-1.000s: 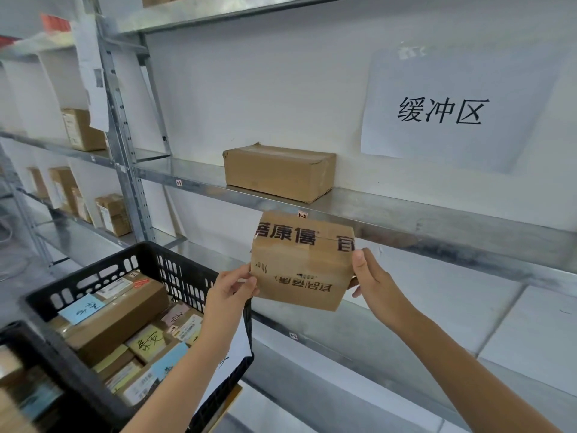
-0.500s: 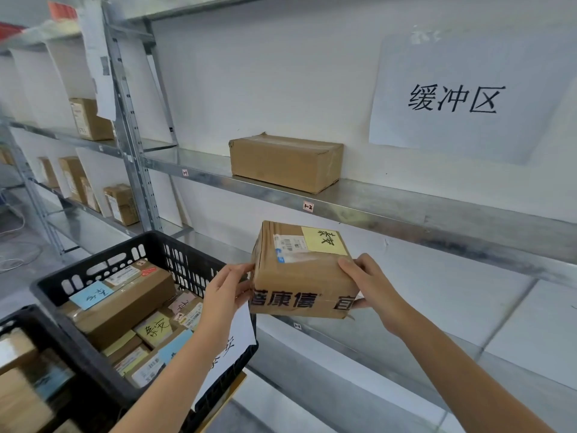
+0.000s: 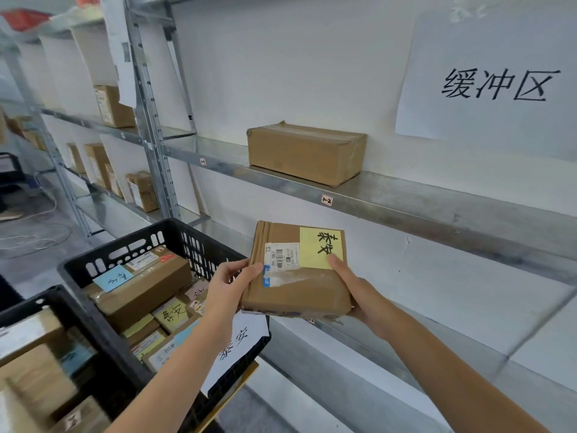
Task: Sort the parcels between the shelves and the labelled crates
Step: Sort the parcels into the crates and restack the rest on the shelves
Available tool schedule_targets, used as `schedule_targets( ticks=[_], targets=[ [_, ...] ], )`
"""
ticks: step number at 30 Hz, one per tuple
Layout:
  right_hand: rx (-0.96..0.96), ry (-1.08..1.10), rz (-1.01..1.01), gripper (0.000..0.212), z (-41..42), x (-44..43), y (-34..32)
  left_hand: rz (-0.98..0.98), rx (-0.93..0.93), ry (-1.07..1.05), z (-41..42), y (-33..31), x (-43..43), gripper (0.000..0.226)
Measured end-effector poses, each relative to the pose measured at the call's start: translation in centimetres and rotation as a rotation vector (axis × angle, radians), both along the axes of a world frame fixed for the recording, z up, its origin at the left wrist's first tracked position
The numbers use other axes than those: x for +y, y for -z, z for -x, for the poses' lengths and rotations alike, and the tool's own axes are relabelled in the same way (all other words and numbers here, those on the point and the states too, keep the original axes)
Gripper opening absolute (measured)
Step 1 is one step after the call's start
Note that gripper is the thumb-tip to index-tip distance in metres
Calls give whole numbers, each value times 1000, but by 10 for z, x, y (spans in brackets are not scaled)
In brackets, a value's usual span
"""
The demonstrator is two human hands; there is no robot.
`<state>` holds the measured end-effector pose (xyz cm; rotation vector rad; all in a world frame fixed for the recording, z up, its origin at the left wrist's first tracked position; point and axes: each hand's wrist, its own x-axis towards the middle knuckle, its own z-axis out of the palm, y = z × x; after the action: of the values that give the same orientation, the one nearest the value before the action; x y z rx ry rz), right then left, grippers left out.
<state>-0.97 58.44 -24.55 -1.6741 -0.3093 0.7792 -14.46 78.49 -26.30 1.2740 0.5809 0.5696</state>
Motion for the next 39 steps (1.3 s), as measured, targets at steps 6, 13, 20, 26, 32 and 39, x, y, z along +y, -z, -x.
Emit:
schedule_targets(
  ticks=[6, 13, 20, 26, 32, 39],
  targets=[
    [58, -93, -67, 68, -8, 38, 5, -1, 11, -34, 13, 5, 19, 64],
    [8, -168, -17, 70, -29, 107, 8, -165, 84, -146, 33, 10, 64, 22],
    [-25, -264, 54, 73, -56, 194, 13, -201, 107, -376, 51, 31, 130, 23],
    [-40, -341, 138, 87, -62, 264, 20, -152, 137, -509, 67, 60, 160, 26],
    [-51, -474, 206, 72, -54, 327, 48, -140, 153, -590, 73, 75, 183, 25],
    [-11, -645, 339, 108, -43, 370, 92, -125, 164, -674, 73, 78, 194, 23]
  ],
)
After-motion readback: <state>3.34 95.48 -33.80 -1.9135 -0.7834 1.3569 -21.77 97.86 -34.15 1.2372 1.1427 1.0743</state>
